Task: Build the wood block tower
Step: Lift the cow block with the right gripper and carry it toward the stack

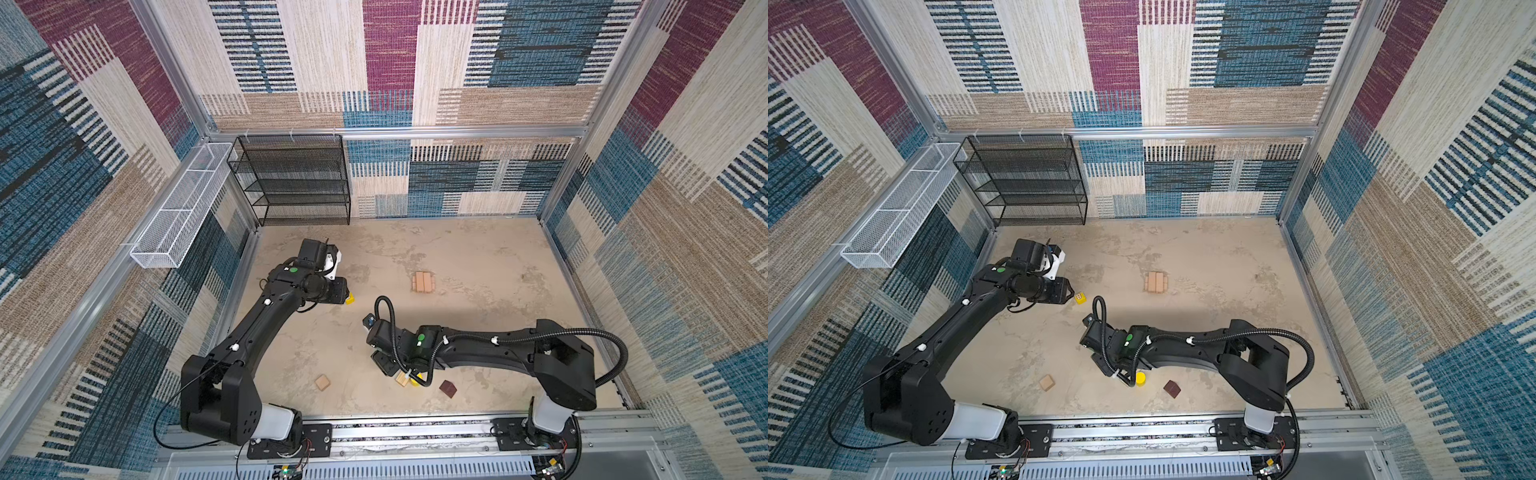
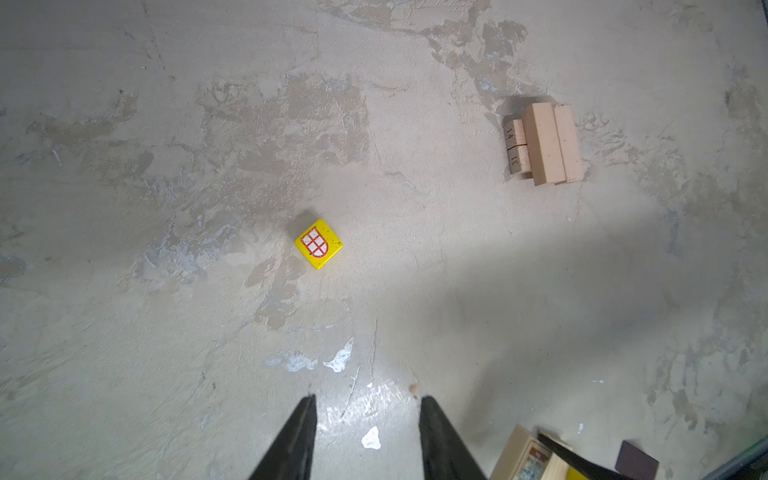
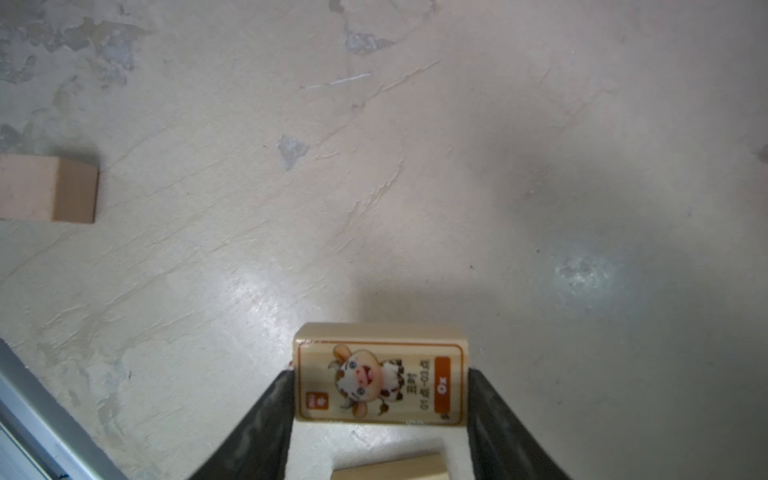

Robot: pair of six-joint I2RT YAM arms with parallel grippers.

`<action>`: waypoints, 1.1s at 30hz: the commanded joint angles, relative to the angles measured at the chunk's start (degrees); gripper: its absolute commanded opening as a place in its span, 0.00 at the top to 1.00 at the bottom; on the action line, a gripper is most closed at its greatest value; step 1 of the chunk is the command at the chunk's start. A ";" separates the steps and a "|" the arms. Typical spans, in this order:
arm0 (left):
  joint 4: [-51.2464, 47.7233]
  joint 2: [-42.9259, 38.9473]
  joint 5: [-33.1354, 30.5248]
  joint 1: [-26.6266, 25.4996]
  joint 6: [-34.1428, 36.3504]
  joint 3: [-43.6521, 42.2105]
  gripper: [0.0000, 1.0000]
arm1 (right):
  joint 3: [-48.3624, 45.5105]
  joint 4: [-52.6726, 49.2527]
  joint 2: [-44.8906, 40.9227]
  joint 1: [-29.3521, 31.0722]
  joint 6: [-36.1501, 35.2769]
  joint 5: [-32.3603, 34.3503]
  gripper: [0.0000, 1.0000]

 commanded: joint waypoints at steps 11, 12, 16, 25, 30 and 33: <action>2.91 0.71 2.19 -0.03 -2.32 2.25 0.55 | -2.22 1.29 -9.37 -5.91 3.85 8.77 1.00; 2.92 1.33 3.24 -0.06 -2.98 3.17 0.56 | -2.40 1.34 -10.03 -6.57 4.22 9.13 1.00; 3.00 4.23 7.94 -0.23 -4.98 6.49 0.57 | -2.90 0.75 -11.99 -8.86 6.95 10.01 1.00; 3.00 9.84 9.08 -2.61 -4.02 20.07 0.59 | -3.21 2.28 -15.09 -17.08 10.60 9.96 1.00; 3.00 14.20 9.42 -5.72 -1.89 28.16 0.60 | -1.16 1.42 -14.22 -21.82 10.91 9.56 1.00; 3.00 16.33 9.36 -6.89 -0.54 31.86 0.61 | -0.65 1.47 -13.38 -24.01 11.72 8.82 1.00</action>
